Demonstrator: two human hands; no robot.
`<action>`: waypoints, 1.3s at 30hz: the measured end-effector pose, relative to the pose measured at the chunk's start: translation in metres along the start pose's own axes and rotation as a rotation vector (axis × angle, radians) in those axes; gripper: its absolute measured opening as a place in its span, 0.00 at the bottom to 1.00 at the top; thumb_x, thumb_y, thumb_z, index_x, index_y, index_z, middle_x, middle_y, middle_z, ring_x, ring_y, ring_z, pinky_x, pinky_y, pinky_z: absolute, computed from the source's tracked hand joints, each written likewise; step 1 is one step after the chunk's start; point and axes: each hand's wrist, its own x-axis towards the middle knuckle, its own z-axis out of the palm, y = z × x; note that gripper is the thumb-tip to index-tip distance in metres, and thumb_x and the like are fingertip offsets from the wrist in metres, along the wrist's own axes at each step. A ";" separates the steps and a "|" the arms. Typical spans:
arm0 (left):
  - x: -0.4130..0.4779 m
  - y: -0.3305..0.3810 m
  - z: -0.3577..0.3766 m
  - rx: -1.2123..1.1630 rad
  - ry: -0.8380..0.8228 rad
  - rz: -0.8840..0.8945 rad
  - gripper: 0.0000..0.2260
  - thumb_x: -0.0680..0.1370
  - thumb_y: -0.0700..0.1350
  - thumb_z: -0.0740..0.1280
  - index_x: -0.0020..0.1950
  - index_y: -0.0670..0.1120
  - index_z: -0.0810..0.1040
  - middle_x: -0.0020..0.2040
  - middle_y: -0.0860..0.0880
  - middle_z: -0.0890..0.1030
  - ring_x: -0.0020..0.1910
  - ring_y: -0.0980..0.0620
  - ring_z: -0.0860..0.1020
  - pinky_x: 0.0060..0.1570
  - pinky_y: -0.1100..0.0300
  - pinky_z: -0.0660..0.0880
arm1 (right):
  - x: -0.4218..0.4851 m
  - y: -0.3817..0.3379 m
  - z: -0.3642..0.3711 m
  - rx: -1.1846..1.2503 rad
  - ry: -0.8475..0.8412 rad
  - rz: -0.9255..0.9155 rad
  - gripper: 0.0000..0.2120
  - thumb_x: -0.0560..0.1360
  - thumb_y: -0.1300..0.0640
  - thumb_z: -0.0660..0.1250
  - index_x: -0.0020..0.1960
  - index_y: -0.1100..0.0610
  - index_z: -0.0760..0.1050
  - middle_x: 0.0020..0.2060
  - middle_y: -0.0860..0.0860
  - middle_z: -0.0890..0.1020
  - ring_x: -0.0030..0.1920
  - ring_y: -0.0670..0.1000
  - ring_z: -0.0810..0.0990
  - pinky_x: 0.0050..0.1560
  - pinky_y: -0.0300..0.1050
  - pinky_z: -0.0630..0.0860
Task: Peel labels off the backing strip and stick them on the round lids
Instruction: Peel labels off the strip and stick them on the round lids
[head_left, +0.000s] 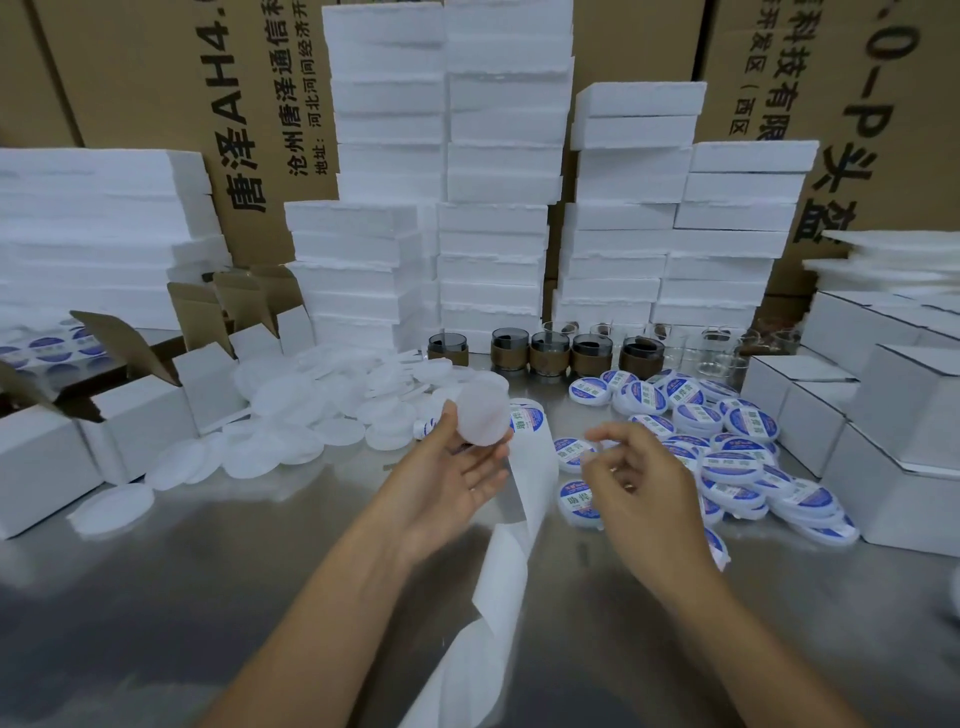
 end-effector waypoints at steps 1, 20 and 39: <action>0.001 -0.001 0.000 -0.010 -0.030 -0.025 0.21 0.76 0.57 0.60 0.57 0.42 0.77 0.50 0.44 0.83 0.49 0.50 0.78 0.56 0.55 0.74 | 0.003 -0.006 0.004 0.087 -0.037 0.050 0.10 0.74 0.61 0.66 0.46 0.45 0.75 0.34 0.47 0.79 0.31 0.45 0.77 0.34 0.36 0.73; 0.012 -0.018 0.006 0.264 -0.084 0.307 0.13 0.66 0.51 0.71 0.47 0.47 0.82 0.40 0.49 0.83 0.41 0.53 0.81 0.39 0.61 0.78 | 0.009 -0.018 0.032 0.284 -0.278 0.266 0.03 0.73 0.58 0.69 0.43 0.58 0.80 0.32 0.51 0.80 0.25 0.40 0.74 0.28 0.29 0.69; 0.023 -0.015 -0.005 0.018 0.082 0.284 0.07 0.77 0.32 0.61 0.51 0.40 0.77 0.36 0.45 0.83 0.35 0.49 0.81 0.40 0.57 0.80 | 0.083 0.009 0.055 0.173 -0.044 0.503 0.17 0.72 0.58 0.70 0.61 0.55 0.73 0.58 0.55 0.77 0.57 0.55 0.76 0.56 0.51 0.75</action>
